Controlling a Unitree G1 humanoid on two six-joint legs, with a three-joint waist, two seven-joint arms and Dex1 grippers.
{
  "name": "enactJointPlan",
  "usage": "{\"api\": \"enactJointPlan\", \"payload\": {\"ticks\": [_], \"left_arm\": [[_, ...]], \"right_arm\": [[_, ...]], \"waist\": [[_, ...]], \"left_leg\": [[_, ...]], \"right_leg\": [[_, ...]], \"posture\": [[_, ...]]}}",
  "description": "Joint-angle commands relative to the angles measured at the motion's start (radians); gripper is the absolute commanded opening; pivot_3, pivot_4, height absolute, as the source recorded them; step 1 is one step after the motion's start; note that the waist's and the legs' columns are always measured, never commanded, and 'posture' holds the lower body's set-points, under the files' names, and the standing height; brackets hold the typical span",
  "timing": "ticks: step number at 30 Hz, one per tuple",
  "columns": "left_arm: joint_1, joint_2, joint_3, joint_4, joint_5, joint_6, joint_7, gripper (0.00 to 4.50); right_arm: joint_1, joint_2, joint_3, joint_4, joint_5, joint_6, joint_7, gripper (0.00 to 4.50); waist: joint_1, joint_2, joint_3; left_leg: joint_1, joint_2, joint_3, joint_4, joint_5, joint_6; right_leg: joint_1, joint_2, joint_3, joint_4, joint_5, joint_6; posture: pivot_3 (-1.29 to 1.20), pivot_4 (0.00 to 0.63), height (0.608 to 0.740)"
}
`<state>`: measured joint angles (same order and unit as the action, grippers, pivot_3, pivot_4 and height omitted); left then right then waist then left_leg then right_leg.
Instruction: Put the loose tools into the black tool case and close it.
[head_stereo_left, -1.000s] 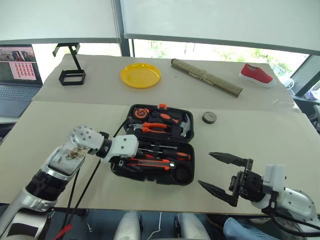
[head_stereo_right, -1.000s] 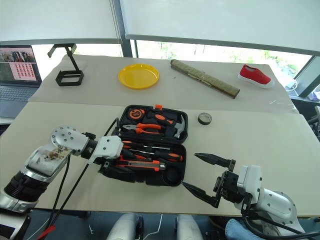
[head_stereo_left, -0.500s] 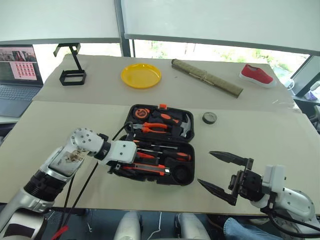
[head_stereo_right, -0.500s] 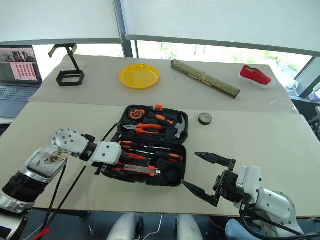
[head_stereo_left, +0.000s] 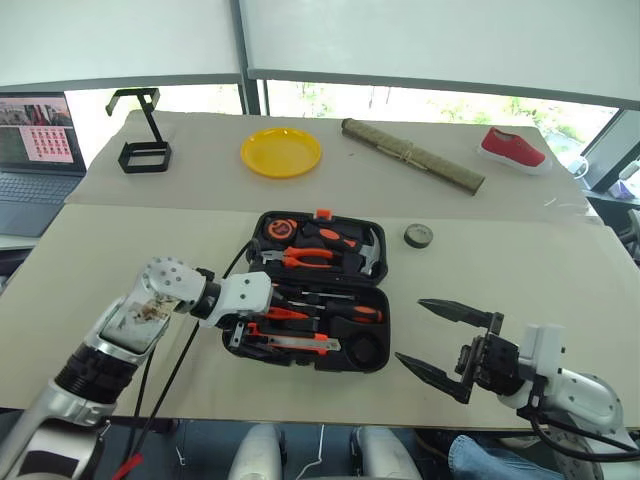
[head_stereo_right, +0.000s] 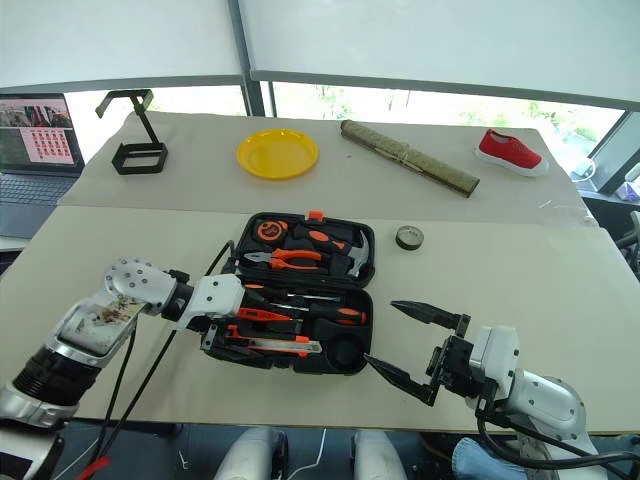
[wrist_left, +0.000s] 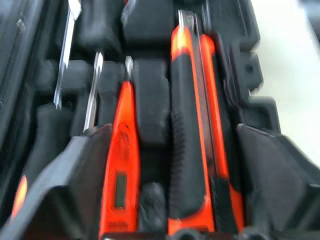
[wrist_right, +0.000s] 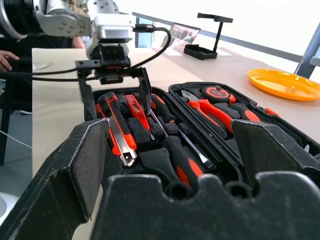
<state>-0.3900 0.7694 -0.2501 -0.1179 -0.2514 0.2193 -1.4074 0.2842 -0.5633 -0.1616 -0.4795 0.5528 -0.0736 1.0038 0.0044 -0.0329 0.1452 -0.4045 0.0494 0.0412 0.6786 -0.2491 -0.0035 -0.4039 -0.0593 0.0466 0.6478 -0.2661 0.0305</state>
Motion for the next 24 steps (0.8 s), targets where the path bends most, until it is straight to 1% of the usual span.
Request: {"api": "enactJointPlan", "payload": {"ticks": [1,2,5,6,7,9,10,11,12,13,14,15,16,24], "left_arm": [[0.013,-0.004,0.116,-0.007,-0.121,-0.033,-0.023,4.41],[0.019,-0.005,0.132,-0.001,-0.137,-0.042,-0.029,4.41],[0.044,-0.011,0.158,0.036,-0.165,-0.080,-0.058,3.70],[0.054,-0.015,0.159,0.049,-0.163,-0.106,-0.066,3.37],[0.066,-0.022,0.160,0.060,-0.166,-0.125,-0.075,2.92],[0.086,-0.039,0.159,0.079,-0.161,-0.160,-0.075,2.30],[0.095,-0.044,0.154,0.088,-0.152,-0.181,-0.079,1.84],[0.102,-0.046,0.146,0.095,-0.140,-0.198,-0.082,1.47],[0.106,-0.047,0.141,0.101,-0.133,-0.210,-0.086,1.27],[0.111,-0.052,0.133,0.113,-0.116,-0.235,-0.085,0.79],[0.115,-0.054,0.120,0.123,-0.094,-0.260,-0.082,0.49],[0.118,-0.068,0.112,0.133,-0.075,-0.280,-0.062,0.29],[0.118,-0.079,0.106,0.138,-0.064,-0.282,-0.042,0.12],[0.130,-0.118,0.084,0.153,-0.020,-0.276,0.039,0.12]], "right_arm": [[-0.006,0.006,0.001,0.000,0.003,-0.034,0.015,4.50],[-0.005,0.007,0.003,0.003,0.002,-0.037,0.016,4.50],[-0.007,0.014,0.007,0.013,-0.002,-0.043,0.018,4.50],[-0.008,0.016,0.008,0.017,-0.003,-0.045,0.019,4.50],[-0.008,0.018,0.009,0.022,-0.005,-0.048,0.021,4.50],[-0.007,0.021,0.010,0.029,-0.009,-0.053,0.021,4.50],[-0.006,0.022,0.010,0.032,-0.010,-0.055,0.021,4.50],[-0.006,0.022,0.010,0.035,-0.011,-0.057,0.021,4.50],[-0.006,0.023,0.010,0.036,-0.011,-0.058,0.022,4.50],[-0.005,0.024,0.011,0.038,-0.013,-0.060,0.021,4.50],[-0.005,0.025,0.012,0.038,-0.014,-0.060,0.020,4.50],[-0.005,0.027,0.015,0.038,-0.016,-0.061,0.018,4.50],[-0.004,0.028,0.017,0.037,-0.017,-0.061,0.016,4.50],[-0.011,0.031,0.022,0.037,-0.016,-0.056,0.011,4.50]], "waist": [[0.002,0.000,0.000],[0.003,0.000,0.000],[0.004,0.000,0.000],[0.004,0.000,0.000],[0.005,0.000,0.000],[0.005,0.000,0.000],[0.005,0.000,0.000],[0.006,0.000,0.000],[0.007,0.000,0.000],[0.007,0.000,0.000],[0.007,0.000,0.000],[0.007,0.000,0.000],[0.008,0.000,0.000],[0.008,0.001,0.000]], "left_leg": [[0.000,0.000,0.000,0.000,0.000,0.000],[0.000,0.000,0.000,0.000,0.000,0.000],[0.001,0.000,0.000,0.001,0.000,0.000],[0.001,0.000,0.000,0.001,0.000,0.000],[0.001,0.000,0.000,0.001,0.000,0.000],[0.001,0.000,0.000,0.001,0.000,0.000],[0.001,0.000,0.000,0.001,0.000,0.000],[0.001,0.000,0.000,0.001,0.000,0.000],[0.001,0.000,0.000,0.001,0.000,0.000],[0.001,0.000,0.000,0.001,0.000,0.000],[0.001,0.000,0.000,0.001,0.000,0.000],[0.001,0.000,0.000,0.001,0.000,0.000],[0.001,0.000,0.000,0.001,0.000,0.000],[0.001,0.000,0.000,0.001,0.000,0.000]], "right_leg": [[0.000,0.000,0.000,0.000,0.000,0.000],[0.000,0.000,0.000,0.000,0.000,0.000],[0.001,0.000,0.000,0.000,0.000,0.000],[0.001,0.000,0.000,0.000,0.000,0.000],[0.001,0.000,0.000,0.000,0.000,0.000],[0.001,0.000,0.000,0.000,0.000,0.000],[0.001,0.000,0.000,0.000,0.000,0.000],[0.001,0.000,0.000,0.000,0.000,0.000],[0.001,0.000,0.000,0.000,0.000,0.000],[0.001,0.000,0.000,0.000,0.000,0.000],[0.001,0.000,0.000,0.000,0.000,0.000],[0.001,0.000,0.000,0.000,0.000,0.000],[0.001,0.000,0.000,0.000,0.000,0.000],[0.002,0.000,0.000,0.000,0.000,0.000]], "posture": [[0.00,0.150,0.740],[0.00,0.150,0.740],[0.00,0.150,0.740],[0.00,0.150,0.740],[0.00,0.150,0.740],[0.00,0.150,0.740],[0.00,0.150,0.740],[0.00,0.150,0.740],[0.00,0.150,0.740],[0.00,0.150,0.740],[0.00,0.150,0.740],[0.00,0.150,0.740],[0.00,0.150,0.740],[0.00,0.150,0.740]]}}
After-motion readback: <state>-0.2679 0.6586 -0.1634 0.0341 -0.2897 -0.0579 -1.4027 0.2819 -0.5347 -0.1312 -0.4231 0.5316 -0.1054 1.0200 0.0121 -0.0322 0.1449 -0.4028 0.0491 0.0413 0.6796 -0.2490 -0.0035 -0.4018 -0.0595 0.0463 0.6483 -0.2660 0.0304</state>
